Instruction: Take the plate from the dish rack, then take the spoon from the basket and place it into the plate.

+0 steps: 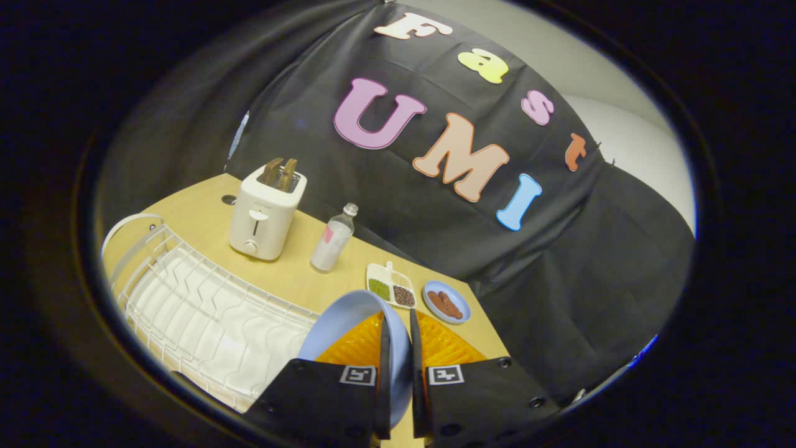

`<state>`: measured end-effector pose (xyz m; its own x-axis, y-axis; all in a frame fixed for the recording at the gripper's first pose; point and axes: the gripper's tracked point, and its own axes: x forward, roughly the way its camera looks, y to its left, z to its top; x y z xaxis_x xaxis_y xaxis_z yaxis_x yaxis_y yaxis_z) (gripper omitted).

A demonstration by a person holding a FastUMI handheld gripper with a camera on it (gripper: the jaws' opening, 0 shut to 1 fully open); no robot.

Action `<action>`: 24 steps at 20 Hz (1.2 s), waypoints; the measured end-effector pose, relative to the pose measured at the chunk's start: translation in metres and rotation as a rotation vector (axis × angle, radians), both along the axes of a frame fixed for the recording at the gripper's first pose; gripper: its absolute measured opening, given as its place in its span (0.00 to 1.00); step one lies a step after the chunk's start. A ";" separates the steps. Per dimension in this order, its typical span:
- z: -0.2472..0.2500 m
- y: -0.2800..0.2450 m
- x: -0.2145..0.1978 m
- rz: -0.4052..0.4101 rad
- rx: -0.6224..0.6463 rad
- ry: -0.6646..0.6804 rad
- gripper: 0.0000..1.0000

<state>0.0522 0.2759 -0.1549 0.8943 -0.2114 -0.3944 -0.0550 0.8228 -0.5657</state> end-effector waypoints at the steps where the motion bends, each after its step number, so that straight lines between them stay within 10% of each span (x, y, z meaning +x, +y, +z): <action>1: 0.005 0.002 0.002 0.006 0.001 -0.010 0.16; 24: 0.064 -0.164 -0.030 -0.132 0.285 -0.031 0.16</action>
